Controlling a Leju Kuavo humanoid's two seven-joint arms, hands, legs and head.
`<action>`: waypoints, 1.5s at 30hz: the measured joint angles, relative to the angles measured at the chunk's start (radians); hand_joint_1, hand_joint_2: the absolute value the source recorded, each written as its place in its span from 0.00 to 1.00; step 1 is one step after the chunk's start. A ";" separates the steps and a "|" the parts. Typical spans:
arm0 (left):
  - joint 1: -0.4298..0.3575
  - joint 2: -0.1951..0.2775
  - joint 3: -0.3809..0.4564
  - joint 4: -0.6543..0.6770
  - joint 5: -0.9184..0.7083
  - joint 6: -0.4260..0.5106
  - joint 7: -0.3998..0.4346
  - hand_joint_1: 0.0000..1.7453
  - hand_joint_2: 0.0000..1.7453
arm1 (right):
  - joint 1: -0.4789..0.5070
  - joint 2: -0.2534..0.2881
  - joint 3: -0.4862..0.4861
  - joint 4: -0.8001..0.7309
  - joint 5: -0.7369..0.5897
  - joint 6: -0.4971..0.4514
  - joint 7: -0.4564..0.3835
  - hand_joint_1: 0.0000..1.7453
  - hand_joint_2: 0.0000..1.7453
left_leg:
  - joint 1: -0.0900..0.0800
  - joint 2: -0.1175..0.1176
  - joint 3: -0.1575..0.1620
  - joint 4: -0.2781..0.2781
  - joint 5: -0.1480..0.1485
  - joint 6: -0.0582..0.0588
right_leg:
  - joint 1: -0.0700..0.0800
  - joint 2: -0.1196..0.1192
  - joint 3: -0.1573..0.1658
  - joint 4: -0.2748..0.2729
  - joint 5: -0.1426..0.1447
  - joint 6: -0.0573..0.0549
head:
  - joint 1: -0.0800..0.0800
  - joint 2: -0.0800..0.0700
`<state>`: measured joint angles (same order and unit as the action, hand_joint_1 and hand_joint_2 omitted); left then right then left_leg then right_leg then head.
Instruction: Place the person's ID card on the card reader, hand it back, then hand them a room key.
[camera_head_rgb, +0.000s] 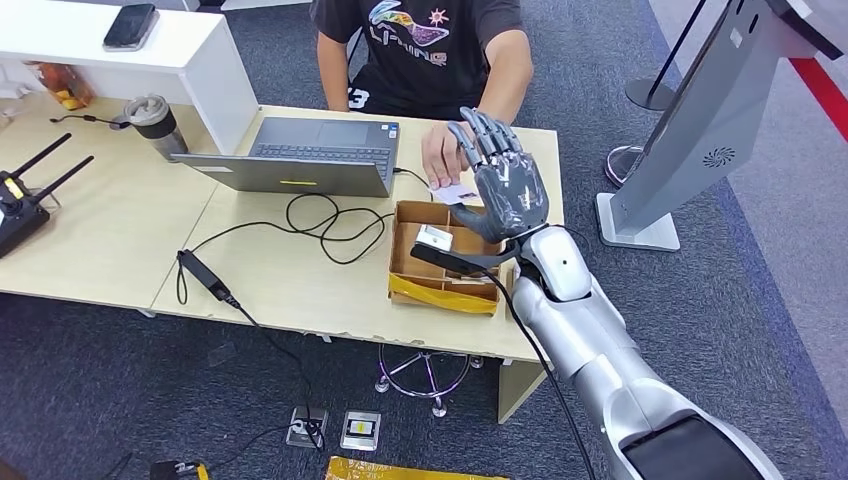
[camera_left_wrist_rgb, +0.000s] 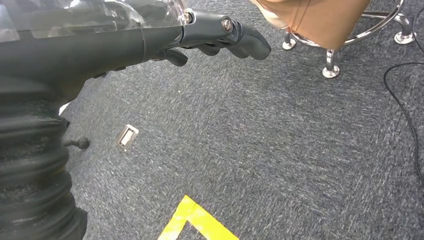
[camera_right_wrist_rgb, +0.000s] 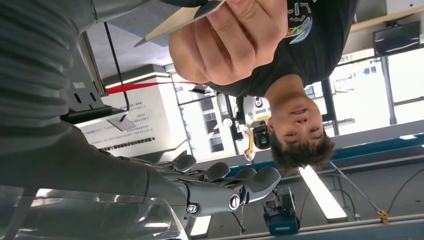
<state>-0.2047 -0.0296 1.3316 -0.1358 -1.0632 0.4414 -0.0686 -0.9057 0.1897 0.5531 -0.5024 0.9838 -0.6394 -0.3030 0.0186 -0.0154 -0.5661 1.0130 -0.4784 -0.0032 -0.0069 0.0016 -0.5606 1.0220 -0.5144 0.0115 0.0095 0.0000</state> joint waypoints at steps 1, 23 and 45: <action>0.000 0.000 0.001 0.000 0.000 0.000 -0.001 0.00 1.00 | 0.000 0.000 0.000 0.003 -0.001 -0.001 -0.002 0.95 1.00 | 0.000 0.000 0.000 0.000 0.000 0.000 | 0.000 0.000 0.000 0.000 0.000 0.000 | 0.000 0.000; 0.000 -0.010 0.020 0.000 -0.001 0.019 -0.017 0.00 1.00 | 0.001 -0.003 -0.002 0.041 -0.008 -0.011 -0.003 1.00 1.00 | 0.000 0.000 0.000 0.000 0.000 0.000 | 0.000 0.000 0.000 0.000 0.000 0.000 | 0.000 0.000; 0.000 -0.015 0.069 0.000 0.004 0.073 0.016 0.00 1.00 | 0.136 -0.102 -0.166 0.083 -0.353 -0.010 -0.072 1.00 1.00 | 0.000 0.001 0.000 0.000 0.000 0.000 | 0.000 0.000 -0.001 0.000 0.000 0.000 | 0.000 0.000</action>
<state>-0.2048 -0.0447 1.4002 -0.1358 -1.0594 0.5139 -0.0527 -0.7699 0.0874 0.3867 -0.4198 0.6311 -0.6497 -0.3751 0.0184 -0.0148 -0.5659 1.0134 -0.4786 -0.0032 -0.0071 0.0020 -0.5614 1.0216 -0.5143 0.0115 0.0094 0.0000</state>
